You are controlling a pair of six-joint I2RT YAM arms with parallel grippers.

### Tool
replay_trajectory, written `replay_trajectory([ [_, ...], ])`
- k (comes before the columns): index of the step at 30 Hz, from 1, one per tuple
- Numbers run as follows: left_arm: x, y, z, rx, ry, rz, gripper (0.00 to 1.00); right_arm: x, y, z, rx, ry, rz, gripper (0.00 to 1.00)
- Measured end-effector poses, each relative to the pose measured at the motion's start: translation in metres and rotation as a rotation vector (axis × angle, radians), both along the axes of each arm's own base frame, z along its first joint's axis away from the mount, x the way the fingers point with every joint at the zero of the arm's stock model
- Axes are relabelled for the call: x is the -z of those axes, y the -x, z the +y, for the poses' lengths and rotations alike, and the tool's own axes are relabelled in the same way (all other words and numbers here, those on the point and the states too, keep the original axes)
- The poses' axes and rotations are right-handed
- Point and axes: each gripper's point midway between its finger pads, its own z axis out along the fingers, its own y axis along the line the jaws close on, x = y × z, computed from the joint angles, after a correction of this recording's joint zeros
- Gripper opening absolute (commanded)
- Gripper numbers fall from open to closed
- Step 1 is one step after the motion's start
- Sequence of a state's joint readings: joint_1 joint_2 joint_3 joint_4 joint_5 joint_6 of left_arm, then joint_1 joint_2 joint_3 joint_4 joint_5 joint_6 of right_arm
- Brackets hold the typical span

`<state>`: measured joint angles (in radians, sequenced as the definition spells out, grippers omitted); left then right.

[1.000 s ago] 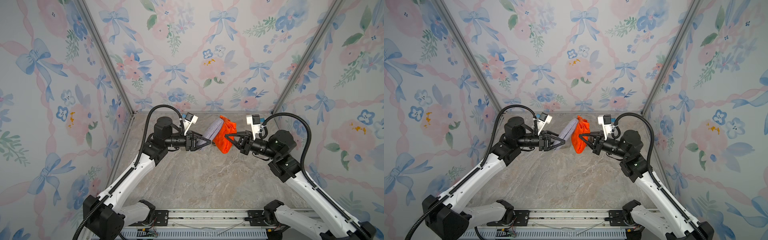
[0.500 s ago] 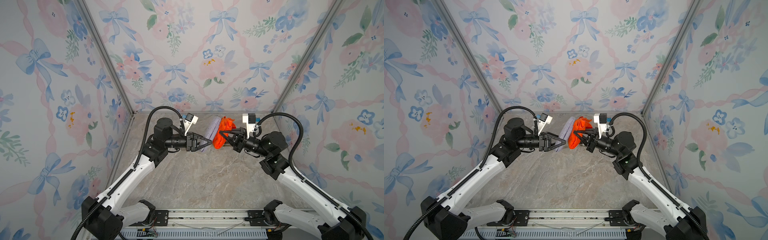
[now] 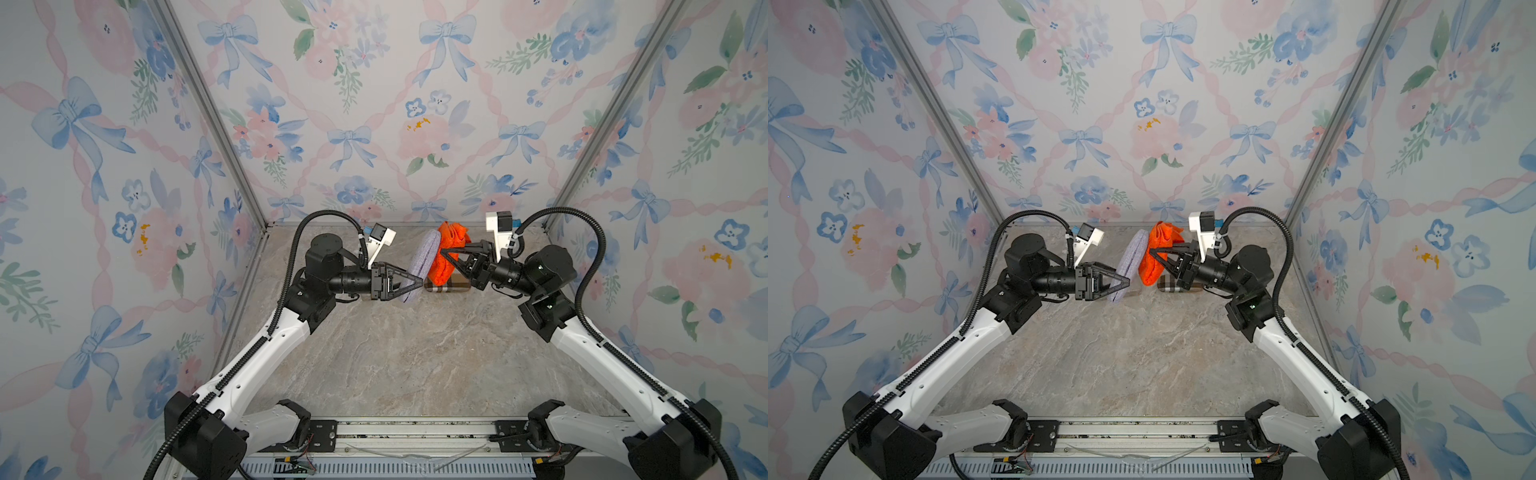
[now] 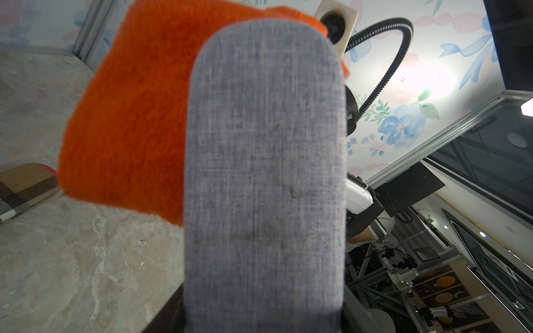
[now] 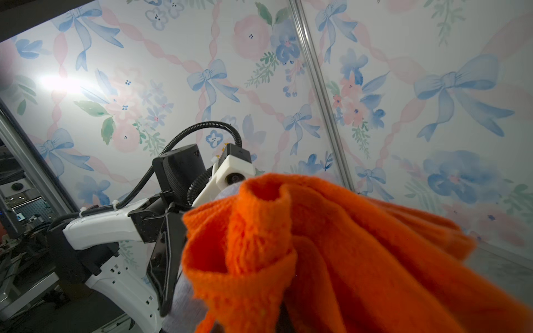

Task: Wipe the eyeglass case
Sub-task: Wipe the dirt from the eyeglass case.

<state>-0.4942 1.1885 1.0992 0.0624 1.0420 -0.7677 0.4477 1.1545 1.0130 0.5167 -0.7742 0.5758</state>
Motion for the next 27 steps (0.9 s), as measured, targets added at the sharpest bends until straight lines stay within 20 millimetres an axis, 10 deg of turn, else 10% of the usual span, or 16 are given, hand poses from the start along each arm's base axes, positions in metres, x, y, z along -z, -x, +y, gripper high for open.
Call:
replay_trajectory([
  [14, -0.008, 0.006, 0.005, 0.037, 0.026, 0.014, 0.15, 0.051, 0.067, 0.043, -0.187, 0.034, 0.074, 0.00],
  [27, -0.026, -0.003, 0.009, -0.025, 0.078, -0.066, 0.15, -0.012, 0.008, 0.024, -0.226, -0.104, 0.003, 0.00],
])
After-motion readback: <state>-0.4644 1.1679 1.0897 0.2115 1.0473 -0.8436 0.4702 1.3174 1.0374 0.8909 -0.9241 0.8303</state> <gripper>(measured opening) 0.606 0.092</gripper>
